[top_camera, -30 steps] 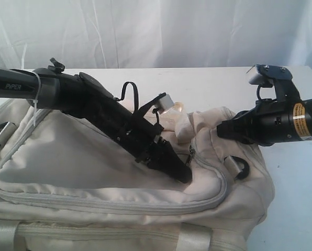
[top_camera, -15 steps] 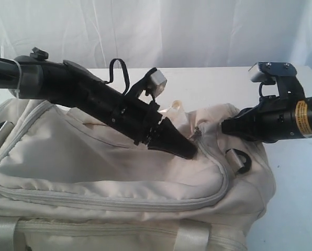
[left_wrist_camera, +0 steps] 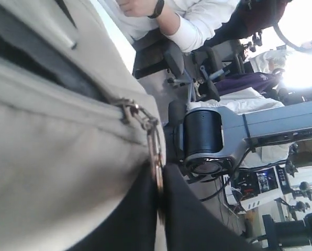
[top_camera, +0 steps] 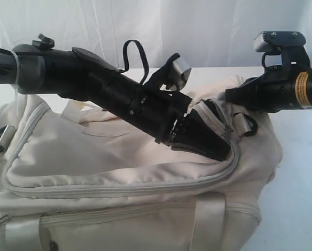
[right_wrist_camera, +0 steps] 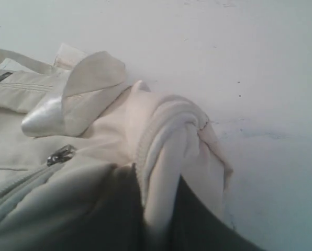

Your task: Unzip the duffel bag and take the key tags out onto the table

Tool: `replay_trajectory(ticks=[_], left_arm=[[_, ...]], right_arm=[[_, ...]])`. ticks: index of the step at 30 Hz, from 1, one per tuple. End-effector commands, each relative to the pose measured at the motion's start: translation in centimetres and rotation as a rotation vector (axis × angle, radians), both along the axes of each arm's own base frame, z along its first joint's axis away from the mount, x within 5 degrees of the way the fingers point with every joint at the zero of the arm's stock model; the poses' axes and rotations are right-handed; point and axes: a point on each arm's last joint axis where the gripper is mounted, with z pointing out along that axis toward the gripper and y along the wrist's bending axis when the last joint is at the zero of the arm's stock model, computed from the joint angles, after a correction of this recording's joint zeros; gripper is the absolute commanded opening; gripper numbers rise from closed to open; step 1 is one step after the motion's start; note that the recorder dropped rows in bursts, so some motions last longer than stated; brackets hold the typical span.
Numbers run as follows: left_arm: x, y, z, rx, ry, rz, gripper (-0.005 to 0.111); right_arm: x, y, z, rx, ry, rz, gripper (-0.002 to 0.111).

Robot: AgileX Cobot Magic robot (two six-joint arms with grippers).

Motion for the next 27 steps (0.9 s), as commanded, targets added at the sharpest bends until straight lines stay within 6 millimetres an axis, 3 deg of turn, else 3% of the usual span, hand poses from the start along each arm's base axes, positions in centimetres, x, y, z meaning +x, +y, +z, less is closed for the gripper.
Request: replay_trajectory(ticks=[1, 6, 11, 18, 27], left_arm=[[-2.8, -0.9, 1.1, -0.028, 0.052, -0.135, 0.0], [-4.2, -1.3, 0.7, 0.072, 0.068, -0.185, 0.0], [-4.8, -0.1, 1.0, 0.22, -0.006, -0.221, 0.0], [-4.8, 3.1, 1.7, 0.539, -0.192, -0.219, 0.0], [-5.5, 6.2, 2.1, 0.757, -0.321, -0.192, 0.0]], right_arm=[[1.4, -1.8, 1.0, -0.045, -0.07, -0.21, 0.0], [1.6, -2.3, 1.0, -0.084, -0.087, -0.248, 0.0], [1.8, -2.7, 1.0, -0.123, -0.104, -0.282, 0.0], [1.8, -2.7, 0.9, -0.124, -0.102, -0.28, 0.0], [1.8, -2.7, 0.9, -0.143, -0.113, -0.267, 0.0]])
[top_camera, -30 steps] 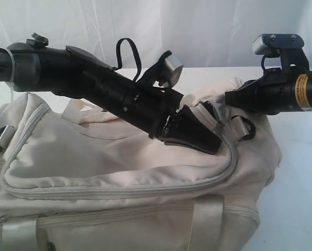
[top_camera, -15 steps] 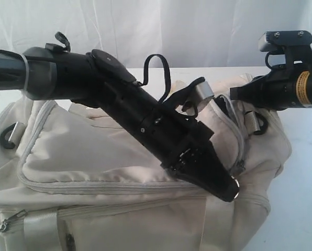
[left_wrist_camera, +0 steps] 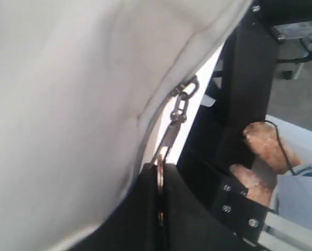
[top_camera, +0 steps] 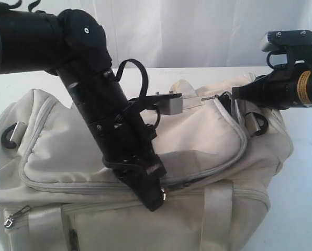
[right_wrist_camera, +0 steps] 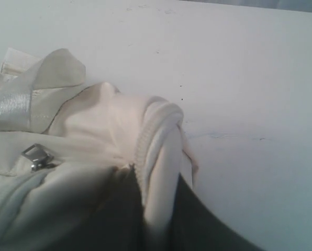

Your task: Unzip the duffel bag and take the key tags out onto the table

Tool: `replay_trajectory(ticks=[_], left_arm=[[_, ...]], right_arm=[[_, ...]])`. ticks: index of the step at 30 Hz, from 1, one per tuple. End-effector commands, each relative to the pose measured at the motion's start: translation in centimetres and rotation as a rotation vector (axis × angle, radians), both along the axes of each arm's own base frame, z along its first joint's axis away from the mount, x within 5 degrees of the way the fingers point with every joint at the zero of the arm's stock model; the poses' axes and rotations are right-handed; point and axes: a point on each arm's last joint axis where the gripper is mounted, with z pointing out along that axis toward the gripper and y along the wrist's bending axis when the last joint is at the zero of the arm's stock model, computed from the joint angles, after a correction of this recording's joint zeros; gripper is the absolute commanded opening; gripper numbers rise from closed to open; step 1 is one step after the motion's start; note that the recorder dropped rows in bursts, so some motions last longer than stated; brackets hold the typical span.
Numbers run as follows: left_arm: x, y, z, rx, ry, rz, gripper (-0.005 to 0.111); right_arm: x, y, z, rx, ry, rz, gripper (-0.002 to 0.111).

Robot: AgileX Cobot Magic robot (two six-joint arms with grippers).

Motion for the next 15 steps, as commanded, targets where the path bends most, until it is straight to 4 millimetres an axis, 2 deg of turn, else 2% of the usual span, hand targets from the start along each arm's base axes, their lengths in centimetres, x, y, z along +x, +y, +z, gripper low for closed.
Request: replay_trajectory(ticks=[1, 5, 9, 15], left_arm=[[-1.4, 3.0, 0.1, 0.177, -0.014, -0.032, 0.0], [-2.2, 4.8, 0.5, 0.202, -0.028, -0.002, 0.0], [-2.7, 7.0, 1.8, 0.181, -0.053, 0.057, 0.0], [-2.8, 11.8, 3.5, 0.255, -0.171, 0.212, 0.0]], right_arm=[[0.9, -1.7, 1.1, -0.059, -0.072, -0.132, 0.0], [0.9, -1.6, 1.1, -0.058, -0.071, -0.13, 0.0], [0.9, -1.6, 1.1, -0.058, -0.071, -0.13, 0.0], [0.9, -1.5, 1.1, -0.052, -0.068, -0.12, 0.0]])
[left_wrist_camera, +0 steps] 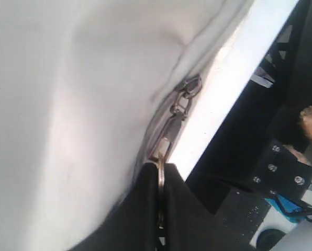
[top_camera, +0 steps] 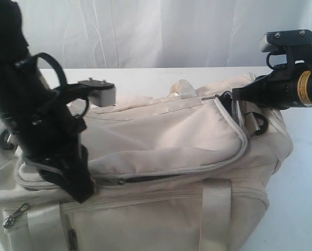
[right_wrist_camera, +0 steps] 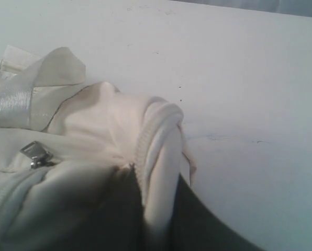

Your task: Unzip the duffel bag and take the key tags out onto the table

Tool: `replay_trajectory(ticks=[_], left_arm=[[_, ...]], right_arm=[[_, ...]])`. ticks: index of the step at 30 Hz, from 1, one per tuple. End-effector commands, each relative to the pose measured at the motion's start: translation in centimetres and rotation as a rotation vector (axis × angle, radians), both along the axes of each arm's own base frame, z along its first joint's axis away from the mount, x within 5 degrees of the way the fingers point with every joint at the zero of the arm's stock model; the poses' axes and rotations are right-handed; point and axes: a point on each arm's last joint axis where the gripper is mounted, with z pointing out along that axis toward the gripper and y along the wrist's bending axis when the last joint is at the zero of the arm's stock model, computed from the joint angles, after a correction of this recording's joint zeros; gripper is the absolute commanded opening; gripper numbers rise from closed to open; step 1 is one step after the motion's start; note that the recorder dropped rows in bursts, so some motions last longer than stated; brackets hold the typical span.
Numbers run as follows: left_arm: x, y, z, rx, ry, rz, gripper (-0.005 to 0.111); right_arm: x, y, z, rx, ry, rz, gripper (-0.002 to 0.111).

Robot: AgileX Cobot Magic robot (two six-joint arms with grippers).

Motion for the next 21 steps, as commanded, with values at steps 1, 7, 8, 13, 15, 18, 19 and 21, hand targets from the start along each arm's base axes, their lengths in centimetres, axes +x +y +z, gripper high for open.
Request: replay_trajectory(ticks=[1, 7, 8, 13, 15, 18, 19, 21], left_arm=[[-0.8, 4.3, 0.8, 0.152, -0.029, 0.088, 0.0], [-1.3, 7.2, 1.2, 0.193, -0.082, 0.171, 0.0], [-1.5, 7.5, 1.2, 0.202, -0.09, 0.182, 0.0], [-2.1, 9.7, 1.0, 0.325, -0.157, 0.256, 0.0], [-2.4, 10.2, 1.1, 0.358, -0.185, 0.268, 0.0], [-2.9, 10.7, 1.2, 0.368, -0.205, 0.284, 0.0], [-3.1, 10.8, 1.3, 0.364, -0.209, 0.296, 0.0], [-3.5, 10.9, 1.5, 0.351, -0.213, 0.308, 0.0]], right_arm=[[0.9, -1.5, 1.1, -0.034, -0.059, -0.13, 0.0], [0.8, -1.4, 1.1, -0.039, -0.061, -0.115, 0.0], [0.8, -1.4, 1.1, -0.043, -0.063, -0.112, 0.0], [0.8, -1.4, 1.1, -0.045, -0.064, -0.111, 0.0], [0.8, -1.4, 1.1, -0.045, -0.064, -0.111, 0.0], [0.8, -1.5, 1.1, -0.046, -0.064, -0.113, 0.0], [0.8, -1.5, 1.1, -0.046, -0.064, -0.113, 0.0], [0.8, -1.5, 1.1, -0.046, -0.064, -0.113, 0.0]])
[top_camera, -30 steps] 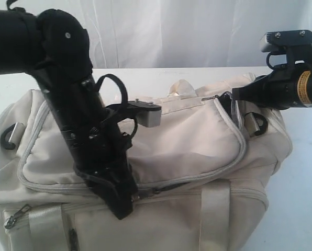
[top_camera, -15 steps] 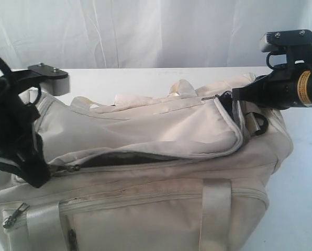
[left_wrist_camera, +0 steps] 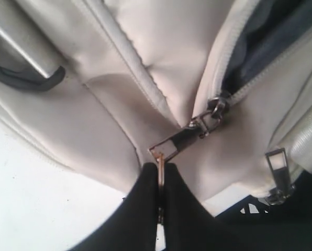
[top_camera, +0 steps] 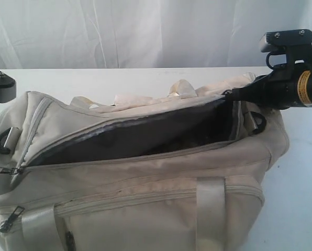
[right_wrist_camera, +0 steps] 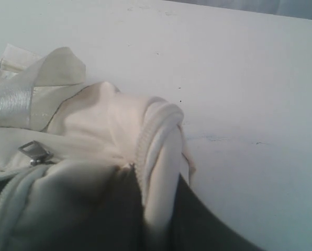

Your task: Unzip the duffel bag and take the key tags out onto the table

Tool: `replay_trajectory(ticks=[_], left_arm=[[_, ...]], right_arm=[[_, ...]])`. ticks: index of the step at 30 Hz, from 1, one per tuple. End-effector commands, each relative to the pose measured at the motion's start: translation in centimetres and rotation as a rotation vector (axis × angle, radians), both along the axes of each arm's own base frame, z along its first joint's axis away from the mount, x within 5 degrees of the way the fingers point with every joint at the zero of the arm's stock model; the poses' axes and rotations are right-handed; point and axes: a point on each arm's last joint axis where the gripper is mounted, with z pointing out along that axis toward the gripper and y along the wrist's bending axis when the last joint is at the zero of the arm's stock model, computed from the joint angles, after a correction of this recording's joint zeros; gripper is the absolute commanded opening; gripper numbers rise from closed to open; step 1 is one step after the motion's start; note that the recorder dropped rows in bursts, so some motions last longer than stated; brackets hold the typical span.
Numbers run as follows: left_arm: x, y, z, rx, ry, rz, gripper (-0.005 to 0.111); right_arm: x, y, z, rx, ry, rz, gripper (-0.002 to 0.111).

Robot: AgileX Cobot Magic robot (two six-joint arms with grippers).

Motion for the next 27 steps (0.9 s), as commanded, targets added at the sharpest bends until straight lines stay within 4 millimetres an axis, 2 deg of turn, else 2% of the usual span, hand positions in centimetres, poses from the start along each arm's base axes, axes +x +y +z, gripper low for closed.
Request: replay_trajectory(ticks=[1, 6, 11, 17, 21, 24, 27], left_arm=[[-1.8, 1.3, 0.2, 0.049, 0.048, 0.047, 0.0], [-3.8, 0.7, 0.0, -0.093, 0.105, 0.047, 0.0], [-5.3, 1.4, -1.0, -0.09, 0.116, 0.049, 0.0], [-5.9, 2.9, -3.0, 0.044, 0.116, 0.084, 0.0], [-5.4, 4.0, -2.9, 0.158, 0.056, 0.089, 0.0], [-5.0, 4.6, -2.8, 0.228, 0.015, 0.1, 0.0], [-5.1, 4.6, -2.8, 0.221, 0.019, 0.101, 0.0]], right_arm=[[0.8, -1.5, 1.1, -0.037, -0.06, -0.119, 0.0], [0.8, -1.3, 1.1, -0.028, -0.056, -0.104, 0.0], [0.7, -1.3, 1.3, -0.024, -0.063, -0.1, 0.0], [0.1, -1.4, 2.7, -0.011, -0.101, -0.1, 0.0], [-0.6, -1.1, 3.8, 0.019, -0.126, -0.062, 0.0], [-1.2, -0.9, 4.7, 0.042, -0.147, -0.025, 0.008], [-2.0, -0.6, 5.8, 0.055, -0.177, 0.022, 0.026]])
